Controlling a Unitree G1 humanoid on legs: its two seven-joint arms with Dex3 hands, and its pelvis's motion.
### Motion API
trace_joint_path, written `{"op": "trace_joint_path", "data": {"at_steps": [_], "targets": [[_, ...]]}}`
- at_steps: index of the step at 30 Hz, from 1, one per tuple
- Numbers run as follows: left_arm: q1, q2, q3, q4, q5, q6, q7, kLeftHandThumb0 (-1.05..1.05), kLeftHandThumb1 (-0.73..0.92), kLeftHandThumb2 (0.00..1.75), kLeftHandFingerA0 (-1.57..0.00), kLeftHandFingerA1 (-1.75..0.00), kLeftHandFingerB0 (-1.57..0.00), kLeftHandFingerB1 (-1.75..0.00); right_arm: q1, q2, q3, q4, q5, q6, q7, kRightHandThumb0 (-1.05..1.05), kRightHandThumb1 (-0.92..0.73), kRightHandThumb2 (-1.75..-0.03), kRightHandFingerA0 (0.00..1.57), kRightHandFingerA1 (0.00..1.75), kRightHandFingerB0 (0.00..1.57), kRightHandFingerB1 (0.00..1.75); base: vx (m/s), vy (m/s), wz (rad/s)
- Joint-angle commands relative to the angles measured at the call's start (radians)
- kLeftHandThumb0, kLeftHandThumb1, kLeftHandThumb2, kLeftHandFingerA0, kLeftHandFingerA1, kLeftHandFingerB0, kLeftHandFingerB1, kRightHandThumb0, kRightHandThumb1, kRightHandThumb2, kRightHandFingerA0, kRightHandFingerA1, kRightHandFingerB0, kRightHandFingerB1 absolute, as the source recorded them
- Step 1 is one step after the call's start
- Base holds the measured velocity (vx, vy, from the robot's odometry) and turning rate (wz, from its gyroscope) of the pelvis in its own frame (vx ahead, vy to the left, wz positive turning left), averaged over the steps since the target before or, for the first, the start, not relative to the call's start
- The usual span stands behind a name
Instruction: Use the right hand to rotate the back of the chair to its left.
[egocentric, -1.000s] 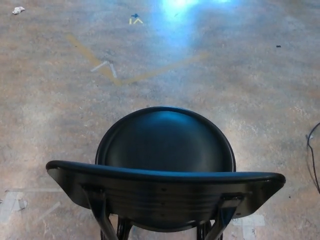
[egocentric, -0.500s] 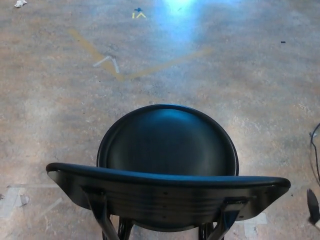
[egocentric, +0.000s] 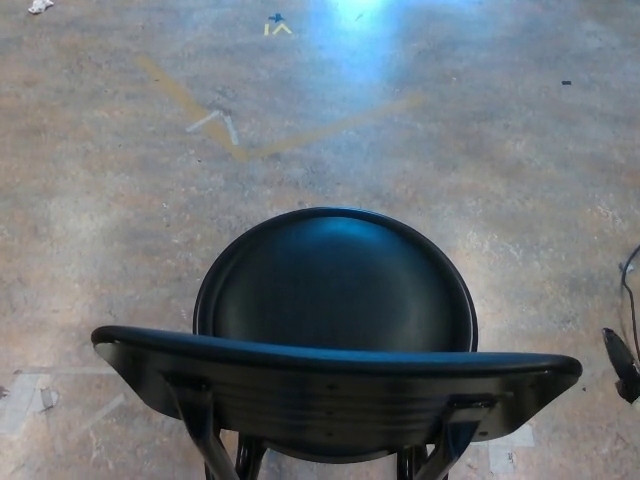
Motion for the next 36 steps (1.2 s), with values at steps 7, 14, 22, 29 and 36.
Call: {"op": "trace_joint_path", "data": {"at_steps": [7, 14, 22, 29, 36], "targets": [[0.008, 0.005, 0.01, 0.005, 0.017, -0.004, 0.014, -0.46, 0.74, 0.62, -0.56, -0.46, -0.49, -0.41, 0.047, -0.06, 0.059, -0.077, -0.039, -0.194, 0.016, -1.05, -0.66, -1.15, 0.0, 0.59, 0.0, 0.59, 0.0, 0.0, 0.0], [0.008, 0.004, 0.029, 0.004, 0.007, -0.007, 0.001, -0.44, 0.73, 0.61, -0.54, -0.46, -0.48, -0.41, 0.053, -0.07, 0.069, -0.093, -0.032, -0.185, 0.036, -1.05, -0.88, -0.52, 0.0, 0.0, 0.0, 0.08, 0.0, 0.0, 0.0], [0.009, 0.005, 0.009, 0.004, 0.028, -0.009, 0.01, -0.45, 0.75, 0.62, -0.55, -0.47, -0.48, -0.41, 0.064, -0.097, 0.14, -0.112, -0.094, -0.15, 0.067, -1.05, -0.74, -0.59, 0.0, 0.06, 0.0, 0.1, 0.0, 0.0, 0.0], [0.007, 0.003, 0.01, 0.005, 0.024, -0.003, 0.011, -0.45, 0.74, 0.62, -0.56, -0.47, -0.49, -0.42, 0.083, -0.088, 0.244, -0.163, -0.208, -0.108, 0.003, -1.05, -0.77, -0.64, 0.0, 0.22, 0.0, 0.17, 0.0, 0.0, 0.0], [0.003, 0.004, 0.009, 0.005, 0.03, -0.001, 0.015, -0.44, 0.75, 0.62, -0.58, -0.47, -0.49, -0.41, 0.093, -0.07, 0.331, -0.204, -0.275, -0.081, -0.011, -1.05, -0.73, -0.66, 0.0, 0.2, 0.0, 0.24, 0.0, 0.0, 0.0]]}}
